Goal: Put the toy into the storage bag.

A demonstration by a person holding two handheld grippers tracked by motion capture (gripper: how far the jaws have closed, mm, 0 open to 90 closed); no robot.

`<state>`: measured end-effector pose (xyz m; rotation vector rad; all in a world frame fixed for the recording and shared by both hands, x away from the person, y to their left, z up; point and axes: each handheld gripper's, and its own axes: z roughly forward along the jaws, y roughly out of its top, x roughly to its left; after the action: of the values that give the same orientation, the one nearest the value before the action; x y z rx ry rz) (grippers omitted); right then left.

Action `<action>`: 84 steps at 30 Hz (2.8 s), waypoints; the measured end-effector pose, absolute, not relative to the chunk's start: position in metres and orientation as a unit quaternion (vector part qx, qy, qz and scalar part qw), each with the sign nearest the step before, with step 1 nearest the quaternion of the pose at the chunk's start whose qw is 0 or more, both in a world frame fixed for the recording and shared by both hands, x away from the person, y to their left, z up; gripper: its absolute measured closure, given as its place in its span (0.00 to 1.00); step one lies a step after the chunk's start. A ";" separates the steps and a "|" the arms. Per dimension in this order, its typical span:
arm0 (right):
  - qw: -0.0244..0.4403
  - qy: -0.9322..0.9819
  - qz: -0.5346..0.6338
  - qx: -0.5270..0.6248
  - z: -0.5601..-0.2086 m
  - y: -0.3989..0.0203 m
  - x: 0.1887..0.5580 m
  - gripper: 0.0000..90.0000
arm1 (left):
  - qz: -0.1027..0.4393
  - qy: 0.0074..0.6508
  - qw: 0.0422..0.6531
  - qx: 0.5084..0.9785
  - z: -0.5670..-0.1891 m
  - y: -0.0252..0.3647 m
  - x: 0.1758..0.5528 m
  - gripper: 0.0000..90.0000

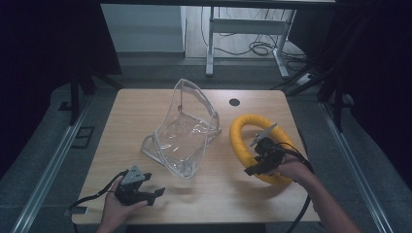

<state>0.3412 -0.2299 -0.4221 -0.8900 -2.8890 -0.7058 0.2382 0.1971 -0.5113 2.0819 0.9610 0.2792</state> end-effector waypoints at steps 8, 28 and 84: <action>0.004 -0.915 -0.265 -0.304 -0.408 -0.241 0.343 0.57 | 0.113 0.380 0.405 0.824 -0.510 0.198 0.238 0.25; -0.042 -0.852 -0.418 -0.312 -0.370 -0.259 0.340 0.57 | 0.112 0.380 0.402 0.826 -0.511 0.197 0.239 0.25; -0.072 -0.728 -0.625 -0.273 -0.349 -0.211 0.327 0.57 | 0.111 0.379 0.400 0.827 -0.513 0.196 0.239 0.25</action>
<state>0.3266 -0.2113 -0.3489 -0.8982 -2.3983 -2.0579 0.2389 0.1959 -0.5133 2.0919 0.9580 0.2802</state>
